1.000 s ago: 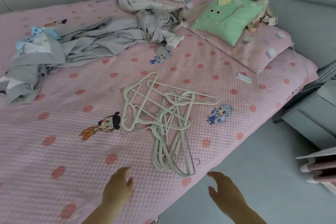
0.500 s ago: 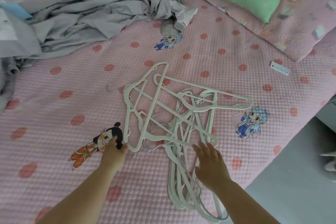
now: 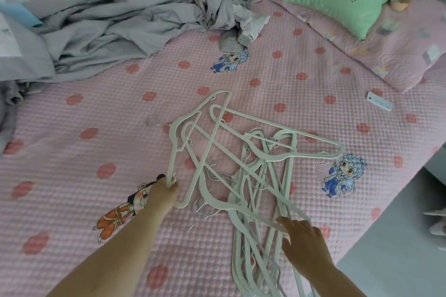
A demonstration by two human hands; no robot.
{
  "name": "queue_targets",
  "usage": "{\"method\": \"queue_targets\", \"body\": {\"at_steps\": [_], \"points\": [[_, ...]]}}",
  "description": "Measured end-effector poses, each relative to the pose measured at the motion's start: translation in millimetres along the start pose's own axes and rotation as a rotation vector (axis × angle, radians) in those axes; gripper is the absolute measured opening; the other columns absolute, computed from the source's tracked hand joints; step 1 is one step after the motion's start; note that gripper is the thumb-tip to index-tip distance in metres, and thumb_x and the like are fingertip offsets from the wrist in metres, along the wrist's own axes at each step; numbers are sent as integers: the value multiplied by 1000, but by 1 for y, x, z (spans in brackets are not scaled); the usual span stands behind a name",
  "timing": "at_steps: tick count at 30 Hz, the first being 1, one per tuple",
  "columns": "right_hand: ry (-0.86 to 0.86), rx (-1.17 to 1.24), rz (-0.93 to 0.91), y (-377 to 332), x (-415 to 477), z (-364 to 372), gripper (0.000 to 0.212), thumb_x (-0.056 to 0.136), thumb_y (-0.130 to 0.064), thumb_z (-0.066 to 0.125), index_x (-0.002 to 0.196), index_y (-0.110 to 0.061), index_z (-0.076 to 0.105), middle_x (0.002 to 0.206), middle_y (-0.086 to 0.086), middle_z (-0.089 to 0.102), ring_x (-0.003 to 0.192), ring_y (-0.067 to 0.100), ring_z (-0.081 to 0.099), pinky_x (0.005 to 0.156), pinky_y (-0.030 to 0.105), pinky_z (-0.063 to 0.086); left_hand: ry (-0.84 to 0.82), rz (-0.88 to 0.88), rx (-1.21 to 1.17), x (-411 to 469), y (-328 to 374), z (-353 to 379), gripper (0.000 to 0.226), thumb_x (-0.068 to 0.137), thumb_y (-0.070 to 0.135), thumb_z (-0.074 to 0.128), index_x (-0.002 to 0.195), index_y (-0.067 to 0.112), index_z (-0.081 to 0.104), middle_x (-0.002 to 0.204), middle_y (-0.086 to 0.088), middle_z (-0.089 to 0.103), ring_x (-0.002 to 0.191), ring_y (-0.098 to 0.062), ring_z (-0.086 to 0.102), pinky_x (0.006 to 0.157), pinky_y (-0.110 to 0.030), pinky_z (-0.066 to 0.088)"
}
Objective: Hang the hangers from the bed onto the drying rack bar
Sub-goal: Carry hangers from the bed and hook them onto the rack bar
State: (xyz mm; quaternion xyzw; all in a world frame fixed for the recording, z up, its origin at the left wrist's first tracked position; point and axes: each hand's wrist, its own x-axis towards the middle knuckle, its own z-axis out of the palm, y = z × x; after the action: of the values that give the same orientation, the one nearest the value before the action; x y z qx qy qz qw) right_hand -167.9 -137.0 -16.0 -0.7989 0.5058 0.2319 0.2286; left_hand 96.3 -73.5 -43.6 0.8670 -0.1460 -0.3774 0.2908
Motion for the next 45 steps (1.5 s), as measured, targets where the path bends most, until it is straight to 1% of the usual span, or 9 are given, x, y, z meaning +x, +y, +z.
{"method": "queue_targets", "body": {"at_steps": [4, 11, 16, 23, 28, 31, 33, 36, 45], "points": [[20, 26, 40, 7, -18, -2, 46, 95, -21, 36, 139, -34, 30, 135, -12, 45, 134, 9, 30, 112, 24, 19, -44, 36, -146, -13, 9, -18, 22, 94, 14, 49, 106, -3, 55, 46, 8, 60, 32, -4, 54, 29, -14, 39], [171, 45, 103, 4, -52, -29, 46, 95, -24, 38, 140, -30, 31, 144, -12, 35, 141, 12, 15, 116, 27, 10, -253, 135, -331, -58, 47, -66, 17, 92, 6, 50, 99, 20, 55, 52, 3, 68, 43, -7, 62, 42, -25, 48], [374, 97, 151, 16, -93, -70, 51, 95, -27, 38, 143, -28, 20, 150, -8, 23, 141, 13, 16, 116, 27, 12, -411, 421, -106, -114, 93, -89, 24, 89, 3, 53, 87, 27, 57, 53, 15, 68, 50, 3, 64, 48, -4, 44], [847, 276, 311, 68, -202, -127, 65, 91, -18, 49, 146, -16, 15, 155, 3, 13, 142, 22, 13, 116, 31, 12, -663, 745, 207, -212, 155, -69, 24, 89, 6, 56, 94, 29, 58, 59, 14, 69, 57, -6, 65, 50, -13, 48], [968, 128, 437, 122, -320, -137, 73, 90, -26, 48, 147, -19, 3, 156, -2, 9, 144, 18, 7, 117, 31, 3, -863, 952, 385, -314, 170, -48, 27, 90, 8, 54, 95, 34, 59, 65, 4, 67, 52, -6, 56, 52, -15, 43], [985, 179, 572, 150, -408, -117, 56, 90, -22, 48, 141, -17, 26, 144, 3, 38, 136, 22, 29, 111, 30, 17, -992, 1039, 410, -392, 169, -34, 30, 90, 1, 51, 94, 30, 58, 57, 2, 69, 40, -6, 55, 41, -13, 41], [1003, 247, 648, 160, -477, -91, 28, 87, -13, 49, 116, -14, 50, 113, 6, 60, 113, 29, 48, 87, 31, 31, -1067, 1118, 468, -445, 160, -25, 33, 89, 1, 51, 95, 32, 58, 57, 0, 69, 40, -8, 55, 42, -16, 43], [1005, 267, 756, 165, -586, -42, 10, 87, -13, 52, 86, -23, 49, 75, -5, 48, 84, 23, 50, 69, 28, 32, -1174, 1244, 617, -522, 142, -8, 34, 86, 3, 56, 98, 35, 57, 65, 2, 71, 45, -8, 59, 47, -17, 47], [1140, 287, 1286, 131, -836, 92, 14, 91, -27, 49, 79, -19, 50, 88, 8, 60, 98, 31, 60, 69, 30, 40, -1486, 1658, 807, -772, 38, 26, 26, 84, 19, 62, 93, 41, 52, 60, 5, 66, 36, -8, 46, 38, -17, 36]]}}
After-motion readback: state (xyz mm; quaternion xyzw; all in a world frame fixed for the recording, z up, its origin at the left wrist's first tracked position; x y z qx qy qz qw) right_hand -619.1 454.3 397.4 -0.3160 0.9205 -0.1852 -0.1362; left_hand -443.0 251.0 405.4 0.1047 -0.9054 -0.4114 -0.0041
